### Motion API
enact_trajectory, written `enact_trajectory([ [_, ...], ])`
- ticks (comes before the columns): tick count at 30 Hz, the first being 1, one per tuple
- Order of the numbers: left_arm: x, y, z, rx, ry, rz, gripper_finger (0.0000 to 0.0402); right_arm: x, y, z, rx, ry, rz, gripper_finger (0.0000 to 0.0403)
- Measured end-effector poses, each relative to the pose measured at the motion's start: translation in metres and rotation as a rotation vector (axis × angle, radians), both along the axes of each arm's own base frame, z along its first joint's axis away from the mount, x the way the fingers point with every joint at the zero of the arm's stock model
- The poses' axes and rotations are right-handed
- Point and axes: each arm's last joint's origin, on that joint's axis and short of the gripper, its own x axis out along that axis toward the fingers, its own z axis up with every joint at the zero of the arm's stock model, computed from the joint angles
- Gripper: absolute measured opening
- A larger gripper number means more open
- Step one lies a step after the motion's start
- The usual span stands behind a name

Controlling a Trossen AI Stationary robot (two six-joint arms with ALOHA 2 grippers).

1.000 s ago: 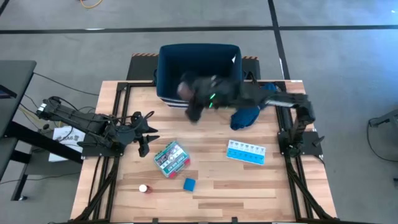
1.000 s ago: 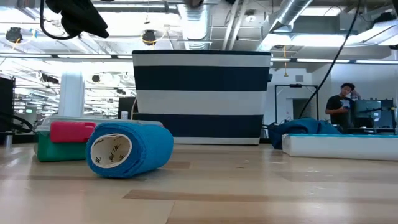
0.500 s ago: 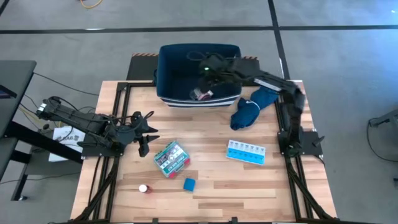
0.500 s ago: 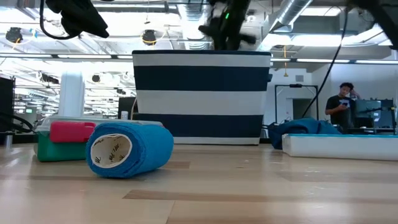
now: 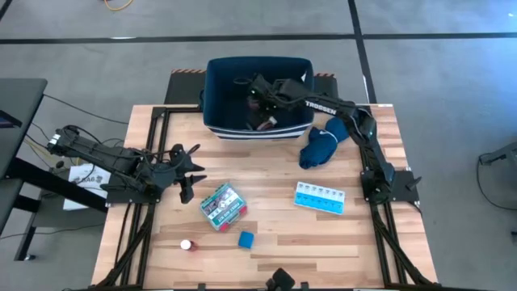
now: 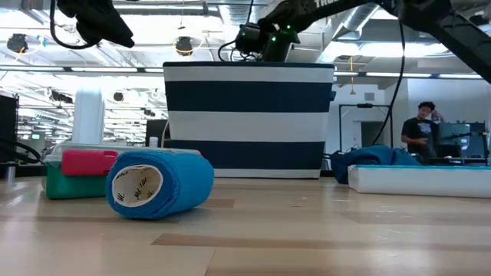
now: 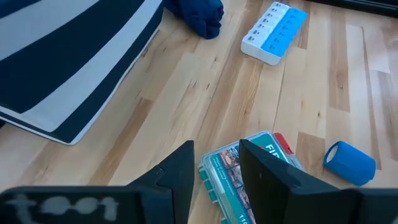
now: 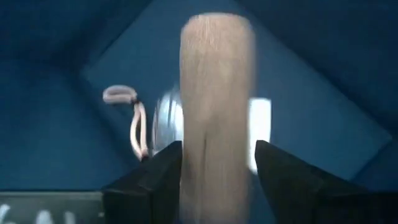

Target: Pick & place medical supplies in basket/bin

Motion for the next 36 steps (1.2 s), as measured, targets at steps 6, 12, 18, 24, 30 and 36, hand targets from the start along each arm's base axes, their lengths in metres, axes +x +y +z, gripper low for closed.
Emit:
enact_trajectory([
  [6,0.000,0.000,0.000,0.002,0.002,0.000,0.0114,-0.008,0.007,0.050,-0.051,-0.125,0.014,0.0231],
  [12,0.000,0.000,0.000,0.002,0.005,0.000,0.0114,-0.021,0.041,0.114,-0.125,-0.277,0.086,0.0230],
  [18,0.000,0.000,0.000,-0.001,0.006,-0.003,0.0114,-0.034,0.095,0.156,-0.182,-0.370,0.244,0.0227],
  [24,0.000,0.000,0.000,-0.002,0.007,-0.004,0.0114,-0.037,0.155,0.172,-0.218,-0.388,0.464,0.0226],
  [30,0.000,0.000,0.000,-0.003,0.007,-0.004,0.0114,-0.040,0.216,0.164,-0.256,-0.277,0.756,0.0226],
  [36,0.000,0.000,0.000,-0.004,0.006,-0.004,0.0114,-0.038,0.263,0.145,-0.296,-0.197,0.989,0.0226],
])
